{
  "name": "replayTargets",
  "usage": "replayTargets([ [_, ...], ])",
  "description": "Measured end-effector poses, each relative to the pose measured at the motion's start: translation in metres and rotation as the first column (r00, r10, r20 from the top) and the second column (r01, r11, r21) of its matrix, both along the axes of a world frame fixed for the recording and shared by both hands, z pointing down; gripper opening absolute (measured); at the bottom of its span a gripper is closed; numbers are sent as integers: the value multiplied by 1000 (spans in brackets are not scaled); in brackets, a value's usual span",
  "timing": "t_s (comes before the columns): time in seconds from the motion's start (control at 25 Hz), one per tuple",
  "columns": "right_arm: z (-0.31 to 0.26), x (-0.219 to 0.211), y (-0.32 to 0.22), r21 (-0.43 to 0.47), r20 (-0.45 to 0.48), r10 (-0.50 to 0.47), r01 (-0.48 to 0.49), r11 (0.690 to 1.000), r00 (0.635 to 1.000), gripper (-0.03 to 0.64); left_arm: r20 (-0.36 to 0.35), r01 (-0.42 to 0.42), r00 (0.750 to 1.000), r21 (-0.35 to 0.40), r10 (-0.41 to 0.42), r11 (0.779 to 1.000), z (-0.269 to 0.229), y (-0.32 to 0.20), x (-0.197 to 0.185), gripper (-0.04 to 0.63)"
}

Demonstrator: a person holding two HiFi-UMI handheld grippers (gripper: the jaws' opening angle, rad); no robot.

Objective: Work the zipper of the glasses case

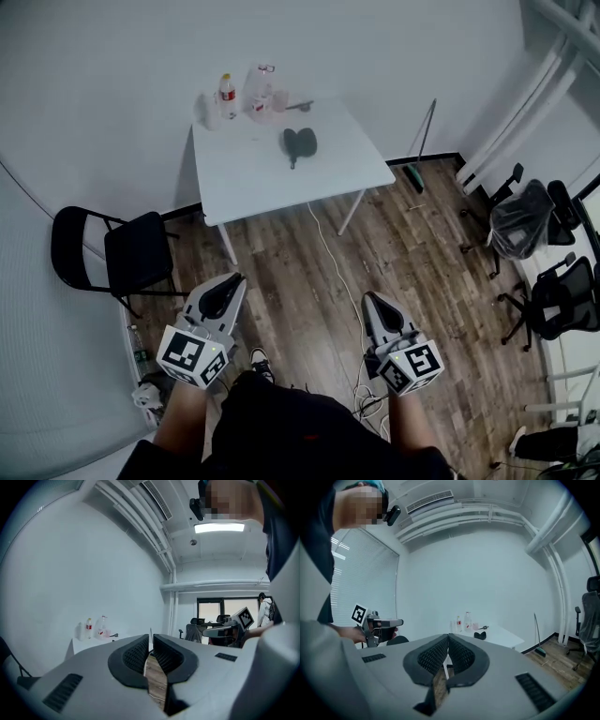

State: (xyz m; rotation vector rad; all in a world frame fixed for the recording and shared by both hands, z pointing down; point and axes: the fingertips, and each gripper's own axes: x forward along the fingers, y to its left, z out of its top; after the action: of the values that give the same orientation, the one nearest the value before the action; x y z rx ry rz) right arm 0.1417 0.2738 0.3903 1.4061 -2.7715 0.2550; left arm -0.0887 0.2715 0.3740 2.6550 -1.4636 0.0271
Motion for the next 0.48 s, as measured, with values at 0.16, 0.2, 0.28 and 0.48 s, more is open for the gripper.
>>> replayTargets([
  [0.16, -1, -46, -38, 2, -22, -8, 8, 1000, 1000, 21, 5, -19, 1000, -15, 19, 1000, 9, -34, -35, 46],
  [0.2, 0, -55, -46, 1, -25, -6, 6, 1000, 1000, 21, 3, -23, 1000, -17, 23, 1000, 10, -41, -43, 46],
  [0.28, 3, -71, -60, -3, -31, -2, 2, 1000, 1000, 21, 1, -37, 999, -16, 37, 999, 12, -56, -56, 46],
  [0.48, 10, -95, -88, -8, -34, 3, -3, 1000, 999, 21, -26, -61, 998, -45, 60, 997, 19, -82, -74, 46],
])
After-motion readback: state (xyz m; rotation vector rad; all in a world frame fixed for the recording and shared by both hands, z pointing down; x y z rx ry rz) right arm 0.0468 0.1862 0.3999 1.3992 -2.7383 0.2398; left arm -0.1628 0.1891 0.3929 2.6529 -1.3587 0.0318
